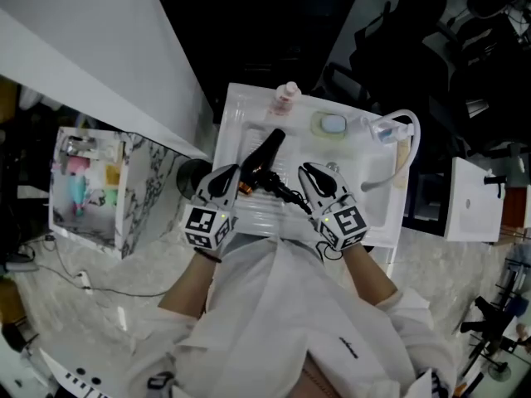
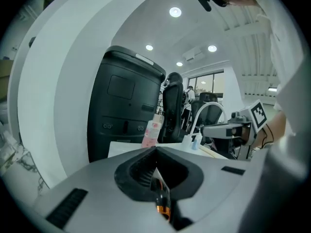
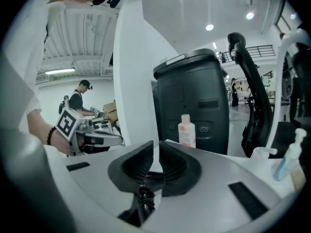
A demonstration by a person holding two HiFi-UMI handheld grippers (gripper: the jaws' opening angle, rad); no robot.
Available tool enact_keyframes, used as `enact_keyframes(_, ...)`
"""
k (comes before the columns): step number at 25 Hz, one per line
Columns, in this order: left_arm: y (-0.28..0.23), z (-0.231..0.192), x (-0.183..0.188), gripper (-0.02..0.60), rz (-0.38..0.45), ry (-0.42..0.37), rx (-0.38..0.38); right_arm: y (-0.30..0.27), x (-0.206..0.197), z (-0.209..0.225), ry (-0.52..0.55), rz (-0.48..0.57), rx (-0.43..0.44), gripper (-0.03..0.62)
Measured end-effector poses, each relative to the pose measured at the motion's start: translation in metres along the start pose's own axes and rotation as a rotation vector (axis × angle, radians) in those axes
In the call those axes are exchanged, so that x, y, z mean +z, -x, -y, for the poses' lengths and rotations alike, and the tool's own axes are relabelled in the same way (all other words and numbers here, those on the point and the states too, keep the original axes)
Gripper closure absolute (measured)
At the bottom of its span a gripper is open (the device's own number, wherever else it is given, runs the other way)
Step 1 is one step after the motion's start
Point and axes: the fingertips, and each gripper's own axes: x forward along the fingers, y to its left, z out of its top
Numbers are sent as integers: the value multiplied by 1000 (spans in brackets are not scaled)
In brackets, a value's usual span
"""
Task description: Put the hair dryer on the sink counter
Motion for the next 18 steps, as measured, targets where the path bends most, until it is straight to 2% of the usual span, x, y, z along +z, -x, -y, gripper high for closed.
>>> enact_keyframes(5,15,-5,43,558,90,-32,28,20,36,7,-9,90,-54,572)
enact_keyframes(12,45,-4,92,558,195,-57,52,68,88,22,-35,231,-138,576)
enact_keyframes(18,72,-5,114,558,244,-111,83,103,104,35,-46,279,-211,576)
